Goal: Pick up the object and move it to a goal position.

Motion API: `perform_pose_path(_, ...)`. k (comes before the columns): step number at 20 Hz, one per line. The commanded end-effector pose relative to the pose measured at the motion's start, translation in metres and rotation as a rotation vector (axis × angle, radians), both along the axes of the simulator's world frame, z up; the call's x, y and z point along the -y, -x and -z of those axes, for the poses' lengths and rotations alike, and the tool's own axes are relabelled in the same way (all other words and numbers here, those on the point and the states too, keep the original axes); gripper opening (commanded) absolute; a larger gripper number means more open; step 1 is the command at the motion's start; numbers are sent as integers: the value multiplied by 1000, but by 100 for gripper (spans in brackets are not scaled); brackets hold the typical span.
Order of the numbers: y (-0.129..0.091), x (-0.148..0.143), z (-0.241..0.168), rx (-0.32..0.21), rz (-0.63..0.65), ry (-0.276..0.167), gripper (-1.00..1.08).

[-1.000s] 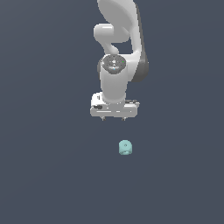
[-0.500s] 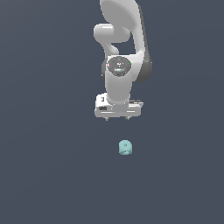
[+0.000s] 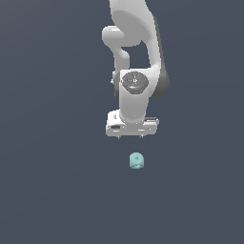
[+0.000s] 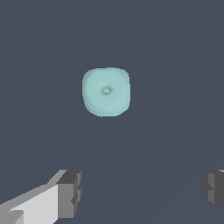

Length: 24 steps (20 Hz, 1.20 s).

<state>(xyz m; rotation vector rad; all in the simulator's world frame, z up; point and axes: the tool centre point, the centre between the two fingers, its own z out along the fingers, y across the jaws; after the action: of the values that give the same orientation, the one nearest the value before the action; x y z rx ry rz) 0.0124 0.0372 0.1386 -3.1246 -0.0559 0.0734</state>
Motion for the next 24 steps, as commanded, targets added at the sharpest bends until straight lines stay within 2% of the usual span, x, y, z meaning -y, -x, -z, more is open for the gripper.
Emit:
perform_pose_path(1, -12, -5, 7, 7, -8, 3, 100)
perform_pose_path(7, -42, -18, 28, 28, -27, 9, 100)
perform_pose_path(12, -58, -26, 41, 40, -37, 12, 100)
perform_pose_path(18, -66, -31, 49, 47, -43, 14, 100)
perform_pose_path(24, -65, -31, 52, 46, -43, 14, 100)
